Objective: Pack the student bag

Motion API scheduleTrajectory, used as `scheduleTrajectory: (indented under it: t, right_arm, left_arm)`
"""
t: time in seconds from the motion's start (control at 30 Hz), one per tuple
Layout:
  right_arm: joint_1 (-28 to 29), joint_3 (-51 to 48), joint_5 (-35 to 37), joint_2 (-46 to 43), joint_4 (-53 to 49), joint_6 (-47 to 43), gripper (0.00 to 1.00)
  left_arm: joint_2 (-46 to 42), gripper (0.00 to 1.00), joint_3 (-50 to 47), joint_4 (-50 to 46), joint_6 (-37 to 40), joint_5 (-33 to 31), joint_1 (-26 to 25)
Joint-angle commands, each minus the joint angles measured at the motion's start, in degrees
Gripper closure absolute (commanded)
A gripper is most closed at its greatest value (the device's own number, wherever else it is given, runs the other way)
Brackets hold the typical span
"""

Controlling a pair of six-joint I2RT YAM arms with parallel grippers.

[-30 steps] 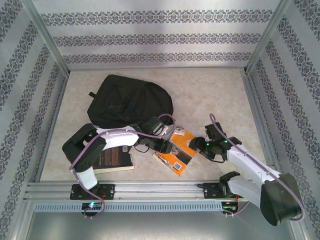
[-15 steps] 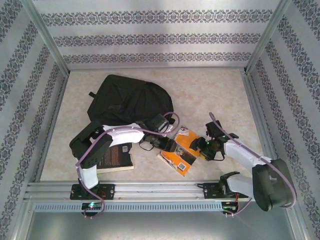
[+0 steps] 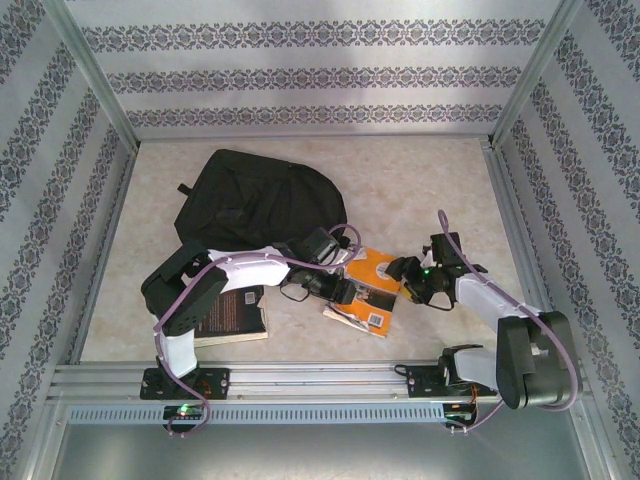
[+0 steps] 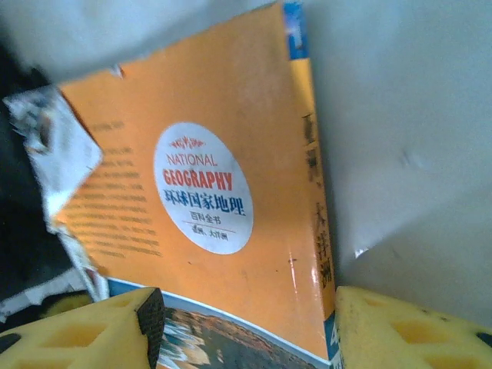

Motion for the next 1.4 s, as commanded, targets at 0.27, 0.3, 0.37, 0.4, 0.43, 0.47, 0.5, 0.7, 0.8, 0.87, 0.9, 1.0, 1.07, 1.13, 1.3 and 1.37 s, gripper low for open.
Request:
scheduleTrajectory:
  t: [0.27, 0.3, 0.37, 0.4, 0.43, 0.47, 0.5, 0.7, 0.8, 0.87, 0.9, 1.0, 1.07, 1.13, 1.3, 1.37]
  right_arm:
    - [0.5, 4.34, 10.73, -3.05, -6.77, -9.52, 0.38]
    - [0.57, 4.18, 11.87, -2.87, -7.33, -10.44, 0.37]
    - [0.7, 3.61, 12.19, -2.28, -7.2, -12.23, 0.36]
    - [0.78, 3.26, 11.83, -2.04, -6.93, -12.74, 0.37]
    - [1.07, 2.79, 11.45, -1.9, -6.04, -13.12, 0.38]
    - [1.61, 2.66, 11.87, -1.83, -5.78, -13.51, 0.39]
    - [2.19, 2.66, 12.61, -1.75, -5.93, -13.8, 0.4]
    - [4.47, 2.29, 14.67, 0.13, -6.42, -14.34, 0.45]
    - [4.64, 2.86, 17.09, 0.56, -8.45, -13.02, 0.46]
    - [4.74, 2.54, 17.98, 0.4, -9.22, -11.86, 0.46]
    - [4.73, 2.2, 17.82, 0.25, -9.09, -11.53, 0.46]
    - [5.22, 1.71, 15.78, 0.44, -8.34, -10.92, 0.46]
    - [6.21, 2.0, 15.4, 0.9, -8.61, -10.44, 0.46]
    - [7.16, 2.21, 14.68, 1.54, -8.54, -10.03, 0.46]
    - [9.04, 2.79, 10.03, 4.27, -6.16, -9.8, 0.45]
    - [8.98, 3.22, 7.06, 3.69, -5.74, -9.82, 0.46]
  left_arm:
    - [0.82, 0.31, 3.5, -3.22, 2.93, -5.89, -2.64]
    - [0.53, 0.32, 3.71, -2.74, 2.36, -6.85, -2.46]
    - [0.46, 0.34, 4.18, -1.46, 1.44, -7.53, -2.35]
    - [0.63, 0.36, 4.45, -0.99, 1.24, -7.53, -2.35]
    - [0.82, 0.39, 4.72, -0.65, 0.89, -8.07, -2.35]
    - [1.03, 0.41, 4.73, -0.15, 0.62, -8.88, -2.28]
    - [1.14, 0.43, 4.83, 0.17, 0.49, -9.38, -2.13]
    - [3.26, 0.52, 5.08, 2.91, -1.38, -9.06, -0.6]
    - [4.59, 0.54, 5.72, 3.1, -1.69, -8.04, -0.59]
    - [5.12, 0.54, 5.82, 3.15, -1.95, -7.74, -0.59]
    - [5.23, 0.54, 5.79, 3.26, -1.89, -7.79, -0.59]
    - [5.39, 0.55, 5.47, 3.76, -1.93, -7.49, -0.59]
    - [5.62, 0.56, 5.18, 4.31, -2.1, -7.21, -0.59]
    - [5.81, 0.57, 5.08, 4.85, -2.49, -6.75, -0.59]
    - [6.47, 0.62, 4.8, 6.25, -3.48, -5.46, -0.59]
    - [6.42, 0.64, 4.69, 6.53, -3.74, -5.18, -0.59]
